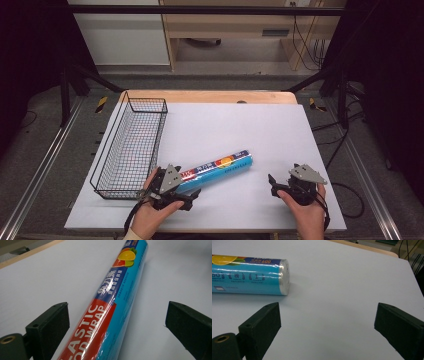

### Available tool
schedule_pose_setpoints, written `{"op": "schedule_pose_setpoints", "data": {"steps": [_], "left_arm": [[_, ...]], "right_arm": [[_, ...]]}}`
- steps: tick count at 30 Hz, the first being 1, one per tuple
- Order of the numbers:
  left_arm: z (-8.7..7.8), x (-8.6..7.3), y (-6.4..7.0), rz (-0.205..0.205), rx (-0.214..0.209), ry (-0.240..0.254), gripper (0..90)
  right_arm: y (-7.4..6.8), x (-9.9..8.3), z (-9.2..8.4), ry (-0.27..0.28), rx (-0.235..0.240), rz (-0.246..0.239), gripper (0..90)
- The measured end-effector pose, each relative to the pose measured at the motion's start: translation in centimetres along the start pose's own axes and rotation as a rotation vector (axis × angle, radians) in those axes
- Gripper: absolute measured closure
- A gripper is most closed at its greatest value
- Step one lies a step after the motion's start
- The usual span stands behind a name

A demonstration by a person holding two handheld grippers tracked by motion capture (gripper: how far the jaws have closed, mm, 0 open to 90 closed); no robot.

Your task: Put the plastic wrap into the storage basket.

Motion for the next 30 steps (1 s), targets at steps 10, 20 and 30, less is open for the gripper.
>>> {"op": "schedule_pose_setpoints", "data": {"steps": [10,20,30], "left_arm": [[0.1,0.0,0.2,0.017,-0.013,-0.011,5.6],[0.1,2.3,0.0,0.127,-0.017,-0.050,5.8],[3.6,4.8,-0.7,0.217,-0.094,-0.158,5.2]], "right_arm": [[0.0,0.0,0.0,0.006,0.004,-0.001,8.1],[0.0,0.0,0.0,0.004,0.007,0.004,8.5],[-0.1,-0.1,0.1,0.003,0.024,0.007,8.5]]}}
Point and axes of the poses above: each handheld gripper's, and its own axes: z roughly forward along the jaws, x roughly out of its top, y roughly to its right, the point moved 1 cm from there along z, roughly forward along the jaws, and after that the axes turned 10 degrees about z, right-handed, at the moved point
